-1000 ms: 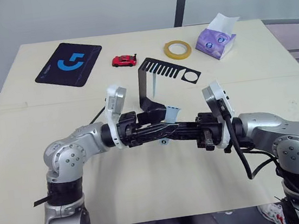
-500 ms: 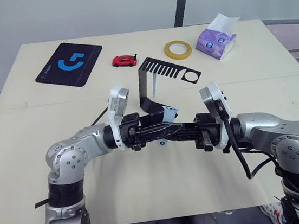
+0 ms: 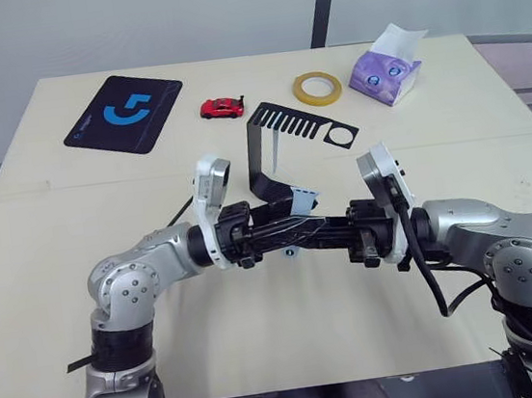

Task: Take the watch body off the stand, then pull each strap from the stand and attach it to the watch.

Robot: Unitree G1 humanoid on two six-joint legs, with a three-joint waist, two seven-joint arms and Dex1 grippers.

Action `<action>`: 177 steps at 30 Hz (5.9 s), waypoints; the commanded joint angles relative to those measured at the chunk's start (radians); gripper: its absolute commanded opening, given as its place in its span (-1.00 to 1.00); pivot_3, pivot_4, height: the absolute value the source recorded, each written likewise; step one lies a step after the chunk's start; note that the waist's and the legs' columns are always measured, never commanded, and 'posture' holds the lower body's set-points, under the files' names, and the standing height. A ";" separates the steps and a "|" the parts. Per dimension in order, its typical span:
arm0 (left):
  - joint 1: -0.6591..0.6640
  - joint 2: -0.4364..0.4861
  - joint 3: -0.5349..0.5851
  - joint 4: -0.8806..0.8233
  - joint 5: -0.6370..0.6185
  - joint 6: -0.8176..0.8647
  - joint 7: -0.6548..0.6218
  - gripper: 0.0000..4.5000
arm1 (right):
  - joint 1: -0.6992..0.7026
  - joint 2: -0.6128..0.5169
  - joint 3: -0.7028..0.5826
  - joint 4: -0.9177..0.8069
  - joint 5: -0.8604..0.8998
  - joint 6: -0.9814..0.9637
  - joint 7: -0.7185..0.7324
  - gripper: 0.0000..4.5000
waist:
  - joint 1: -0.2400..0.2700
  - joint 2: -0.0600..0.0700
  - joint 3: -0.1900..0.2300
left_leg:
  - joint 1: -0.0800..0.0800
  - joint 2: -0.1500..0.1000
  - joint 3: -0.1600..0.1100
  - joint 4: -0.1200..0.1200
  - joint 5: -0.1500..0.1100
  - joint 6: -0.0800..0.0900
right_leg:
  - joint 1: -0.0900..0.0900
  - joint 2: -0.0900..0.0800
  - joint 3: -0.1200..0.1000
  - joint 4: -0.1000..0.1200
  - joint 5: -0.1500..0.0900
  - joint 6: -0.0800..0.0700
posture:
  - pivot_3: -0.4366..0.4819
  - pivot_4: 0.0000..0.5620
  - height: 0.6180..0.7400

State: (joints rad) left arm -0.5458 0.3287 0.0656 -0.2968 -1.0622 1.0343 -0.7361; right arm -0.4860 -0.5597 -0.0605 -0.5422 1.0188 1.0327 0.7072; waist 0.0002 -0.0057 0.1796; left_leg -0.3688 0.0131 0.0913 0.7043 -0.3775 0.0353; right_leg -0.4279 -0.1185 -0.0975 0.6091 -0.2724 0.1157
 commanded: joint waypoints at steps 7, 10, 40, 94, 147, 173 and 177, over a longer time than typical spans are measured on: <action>-0.029 -0.006 0.017 0.004 -0.036 -0.017 0.017 0.14 | -0.020 -0.010 -0.010 -0.004 0.027 -0.024 0.006 -1.00 | 0.000 0.000 0.000 | 0.000 0.000 0.000 0.000 0.000 0.000 | 0.000 0.000 0.000 0.000 0.000 0.000 | -0.05 -0.47 0.97; -0.035 -0.011 0.021 0.007 -0.046 -0.015 0.025 0.14 | -0.019 -0.014 -0.008 -0.004 0.025 -0.025 0.010 -1.00 | 0.000 0.000 0.000 | 0.000 0.000 0.000 0.000 0.000 0.000 | 0.000 0.000 0.000 0.000 0.000 0.000 | -0.05 -0.47 0.97; -0.071 -0.033 0.022 0.024 -0.091 -0.008 0.089 0.30 | -0.028 -0.015 -0.018 0.005 0.045 -0.034 -0.015 -1.00 | 0.000 0.000 0.000 | 0.000 0.000 0.000 0.001 0.000 0.000 | 0.000 0.000 0.000 0.001 0.000 0.000 | -0.05 -0.47 0.97; -0.063 0.179 -0.080 -0.005 0.142 -0.177 -0.130 -1.00 | 0.313 -0.146 -0.290 -0.281 0.088 -0.066 -0.298 0.86 | 0.019 0.000 0.000 | -0.001 -0.001 0.000 0.001 0.000 0.000 | 0.000 0.000 0.000 0.000 0.000 0.000 | -0.05 -0.47 0.97; -0.013 0.240 -0.290 0.036 0.708 -0.677 -0.327 -1.00 | 0.519 0.158 -0.177 -0.014 -0.502 -0.198 -0.834 0.95 | 0.023 0.003 -0.002 | 0.002 0.000 0.004 0.000 0.001 0.002 | 0.000 0.003 0.009 0.001 0.000 0.000 | -0.05 -0.47 0.97; -0.025 0.221 -0.283 0.041 0.710 -0.644 -0.307 -1.00 | 0.474 0.242 -0.187 0.074 -0.628 -0.200 -0.783 -0.26 | 0.021 0.003 -0.002 | 0.003 0.000 0.005 0.000 0.001 0.002 | 0.000 0.003 0.009 0.002 0.000 0.000 | -0.05 -0.47 0.97; -0.024 0.227 -0.283 0.053 0.721 -0.659 -0.309 -1.00 | 0.480 0.184 -0.155 0.009 -0.651 -0.170 -0.746 -0.32 | 0.022 0.003 -0.002 | 0.003 0.000 0.005 0.000 0.001 0.002 | 0.000 0.003 0.009 0.002 0.000 0.000 | -0.05 -0.47 0.97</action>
State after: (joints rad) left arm -0.5574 0.5527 -0.2351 -0.2259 -0.3444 0.3933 -1.0448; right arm -0.0225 -0.3505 -0.2234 -0.4921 0.3876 0.8341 -0.0545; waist 0.0218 -0.0031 0.1776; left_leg -0.3657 0.0131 0.0959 0.7041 -0.3764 0.0377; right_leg -0.4278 -0.1159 -0.0881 0.6113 -0.2722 0.1161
